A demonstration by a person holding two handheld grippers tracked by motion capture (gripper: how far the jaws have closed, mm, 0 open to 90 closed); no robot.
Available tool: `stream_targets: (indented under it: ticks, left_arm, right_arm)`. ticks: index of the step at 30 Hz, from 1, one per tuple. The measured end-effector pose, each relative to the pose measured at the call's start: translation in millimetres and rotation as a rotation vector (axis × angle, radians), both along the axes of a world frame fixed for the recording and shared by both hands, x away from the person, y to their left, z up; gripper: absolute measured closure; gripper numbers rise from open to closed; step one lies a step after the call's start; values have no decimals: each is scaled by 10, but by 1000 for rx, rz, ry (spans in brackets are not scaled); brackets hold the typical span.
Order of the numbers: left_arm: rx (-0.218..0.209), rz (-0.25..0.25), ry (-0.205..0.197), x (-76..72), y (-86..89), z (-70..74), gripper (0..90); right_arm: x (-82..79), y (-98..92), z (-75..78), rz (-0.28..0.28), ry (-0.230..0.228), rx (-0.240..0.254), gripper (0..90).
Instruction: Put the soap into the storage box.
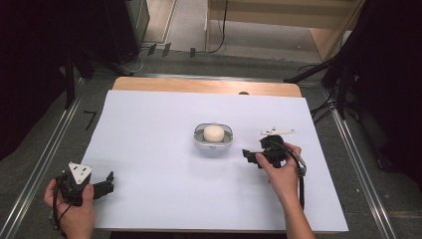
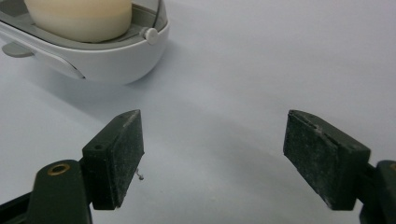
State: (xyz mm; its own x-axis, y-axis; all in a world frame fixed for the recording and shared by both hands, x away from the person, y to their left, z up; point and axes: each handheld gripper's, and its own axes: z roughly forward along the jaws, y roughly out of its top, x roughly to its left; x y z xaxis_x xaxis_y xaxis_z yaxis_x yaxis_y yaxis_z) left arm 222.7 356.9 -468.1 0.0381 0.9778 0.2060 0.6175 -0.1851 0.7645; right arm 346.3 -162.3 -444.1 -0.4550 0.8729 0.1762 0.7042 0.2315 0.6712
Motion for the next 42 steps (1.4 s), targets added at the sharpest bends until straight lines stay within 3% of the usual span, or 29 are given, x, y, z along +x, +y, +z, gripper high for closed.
stream_targets:
  ticks: [12,28,42]
  left_arm:
    - [-2,0,-3,-2,0,0,1]
    - [2,-1,-4,-4,-2,0,1]
    - [6,-4,-3,-5,-5,-1,1]
  right_arm:
    - [-116,-246,-98,-36,-18,-18,180]
    - [-284,-578,-211,-47,-38,19,136]
    - [-463,-954,-377,-111,-39,50,136]
